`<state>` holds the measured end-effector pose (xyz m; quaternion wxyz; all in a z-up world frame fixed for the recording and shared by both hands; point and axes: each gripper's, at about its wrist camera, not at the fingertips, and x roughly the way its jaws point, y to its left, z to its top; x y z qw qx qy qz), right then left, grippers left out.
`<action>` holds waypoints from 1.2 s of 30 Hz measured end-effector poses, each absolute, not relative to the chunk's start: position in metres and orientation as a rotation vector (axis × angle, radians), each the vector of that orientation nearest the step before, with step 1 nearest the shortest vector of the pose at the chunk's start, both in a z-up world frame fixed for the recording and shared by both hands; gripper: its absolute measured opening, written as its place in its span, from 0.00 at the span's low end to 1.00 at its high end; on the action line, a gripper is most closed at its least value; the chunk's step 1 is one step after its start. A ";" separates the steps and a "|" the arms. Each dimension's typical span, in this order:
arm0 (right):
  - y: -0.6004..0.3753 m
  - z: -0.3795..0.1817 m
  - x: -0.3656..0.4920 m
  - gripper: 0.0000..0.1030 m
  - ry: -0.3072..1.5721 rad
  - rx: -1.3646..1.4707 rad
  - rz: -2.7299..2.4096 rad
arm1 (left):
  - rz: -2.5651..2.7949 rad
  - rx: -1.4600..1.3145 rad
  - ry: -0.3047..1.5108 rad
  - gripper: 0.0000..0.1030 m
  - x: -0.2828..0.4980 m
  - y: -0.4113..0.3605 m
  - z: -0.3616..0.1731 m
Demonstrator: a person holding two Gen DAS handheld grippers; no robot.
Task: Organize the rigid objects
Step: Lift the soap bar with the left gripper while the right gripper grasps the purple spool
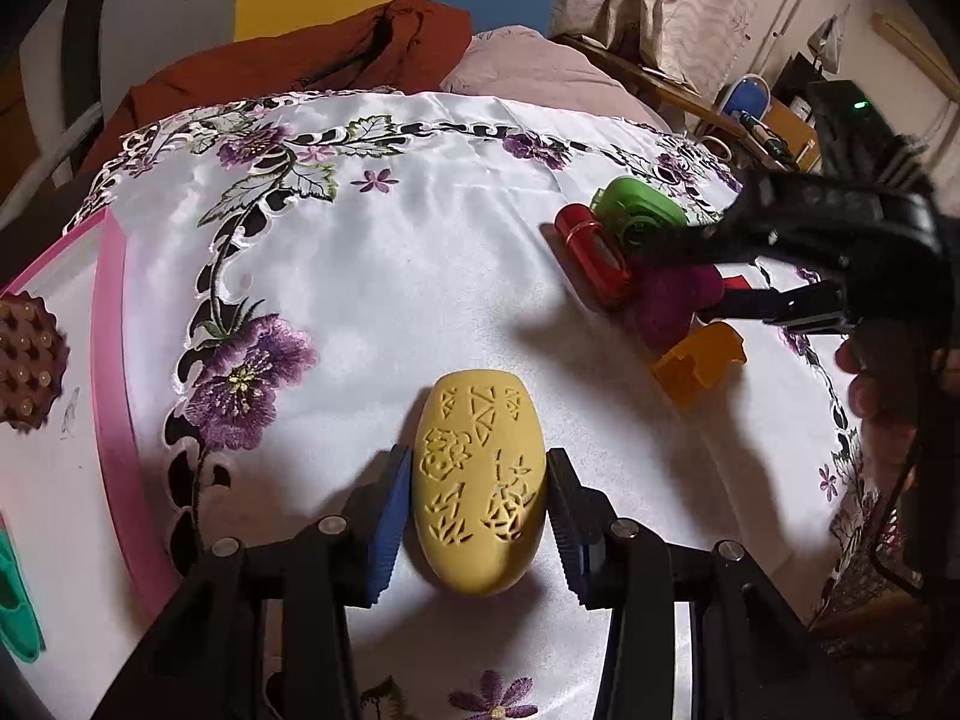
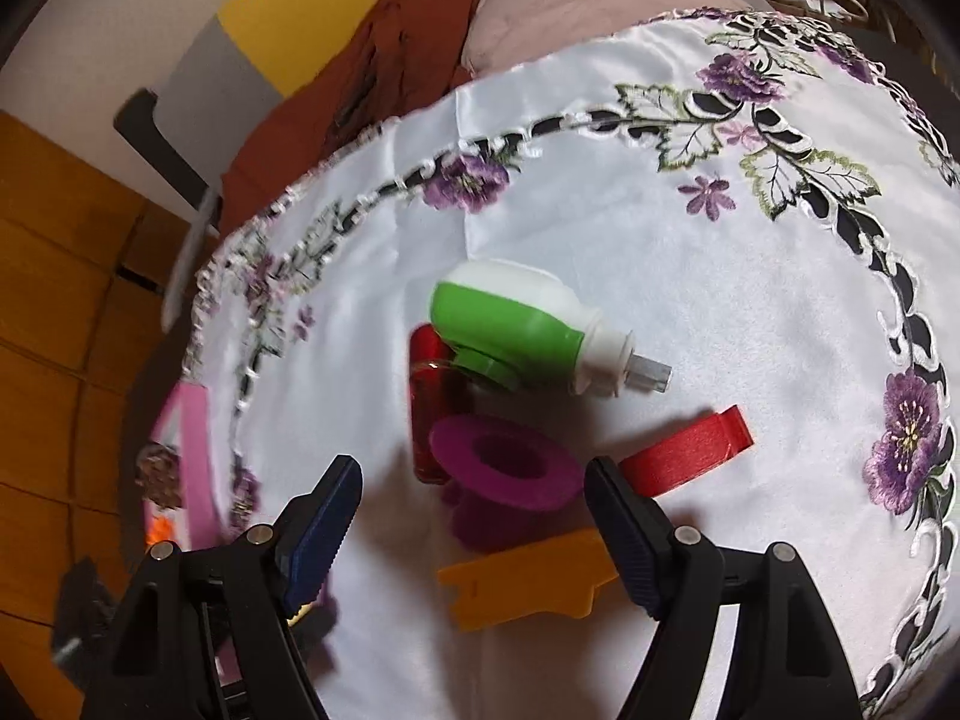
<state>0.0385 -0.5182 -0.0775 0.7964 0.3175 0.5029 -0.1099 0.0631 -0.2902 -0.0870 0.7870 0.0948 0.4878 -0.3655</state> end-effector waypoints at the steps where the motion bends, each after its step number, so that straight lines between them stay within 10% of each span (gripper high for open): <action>1: -0.516 -0.080 0.041 0.76 1.098 0.661 -0.242 | -0.787 0.199 1.051 0.43 0.063 -0.290 -0.087; 7: -0.506 -0.085 0.046 0.50 1.131 0.546 -0.254 | -0.785 0.178 1.049 0.43 0.064 -0.288 -0.088; 36: -0.502 -0.090 0.048 0.48 1.146 0.466 -0.269 | -0.760 0.136 0.862 0.43 0.033 -0.251 -0.032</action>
